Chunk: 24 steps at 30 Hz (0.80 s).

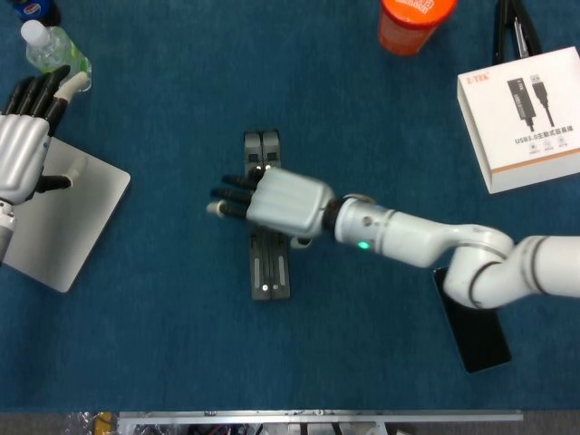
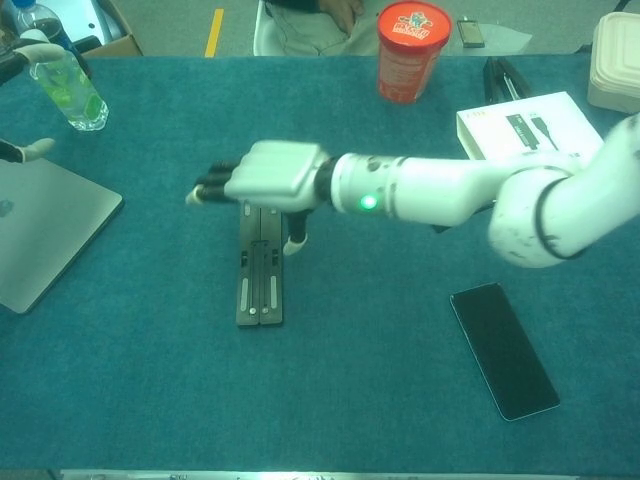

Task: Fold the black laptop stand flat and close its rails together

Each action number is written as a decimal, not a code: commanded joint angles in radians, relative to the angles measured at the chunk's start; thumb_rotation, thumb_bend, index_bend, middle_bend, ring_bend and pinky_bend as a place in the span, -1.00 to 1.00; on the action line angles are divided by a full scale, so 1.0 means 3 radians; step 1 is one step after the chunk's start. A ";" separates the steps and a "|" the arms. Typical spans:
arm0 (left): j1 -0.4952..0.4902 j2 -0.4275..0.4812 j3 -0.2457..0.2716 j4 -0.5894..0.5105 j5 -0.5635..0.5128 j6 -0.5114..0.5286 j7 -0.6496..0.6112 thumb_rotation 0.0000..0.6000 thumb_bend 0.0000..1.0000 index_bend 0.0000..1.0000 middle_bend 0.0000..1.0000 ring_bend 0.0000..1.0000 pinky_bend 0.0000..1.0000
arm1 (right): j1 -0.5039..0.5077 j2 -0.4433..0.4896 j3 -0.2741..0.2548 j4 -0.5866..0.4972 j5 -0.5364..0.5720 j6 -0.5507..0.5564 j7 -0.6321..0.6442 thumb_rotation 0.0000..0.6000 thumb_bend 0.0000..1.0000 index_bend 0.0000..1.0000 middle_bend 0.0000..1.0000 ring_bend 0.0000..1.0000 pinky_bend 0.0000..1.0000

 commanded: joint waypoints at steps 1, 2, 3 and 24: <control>0.0009 0.0013 0.0014 0.0004 0.0027 0.0021 -0.0002 1.00 -0.36 -1.00 -1.00 -1.00 -1.00 | -0.0338 0.0347 0.0048 -0.0406 0.0321 0.0344 -0.0411 1.00 -1.00 -1.00 -0.88 -0.93 -0.53; 0.0014 0.0016 0.0017 0.0009 0.0036 0.0036 0.0004 1.00 -0.37 -1.00 -1.00 -1.00 -1.00 | -0.0416 0.0425 0.0042 -0.0497 0.0403 0.0420 -0.0505 1.00 -1.00 -1.00 -0.88 -0.94 -0.53; 0.0024 0.0016 0.0019 0.0014 0.0043 0.0060 0.0020 1.00 -0.37 -1.00 -1.00 -1.00 -1.00 | -0.0528 0.0519 0.0033 -0.0610 0.0500 0.0549 -0.0619 1.00 -1.00 -1.00 -0.88 -0.94 -0.53; 0.0469 0.0094 0.0088 -0.0296 -0.0060 0.0677 0.0801 1.00 -0.37 -1.00 -1.00 -1.00 -1.00 | -0.2259 0.1390 -0.0417 -0.1442 0.0686 0.2619 -0.1334 1.00 -1.00 -1.00 -0.88 -0.94 -0.53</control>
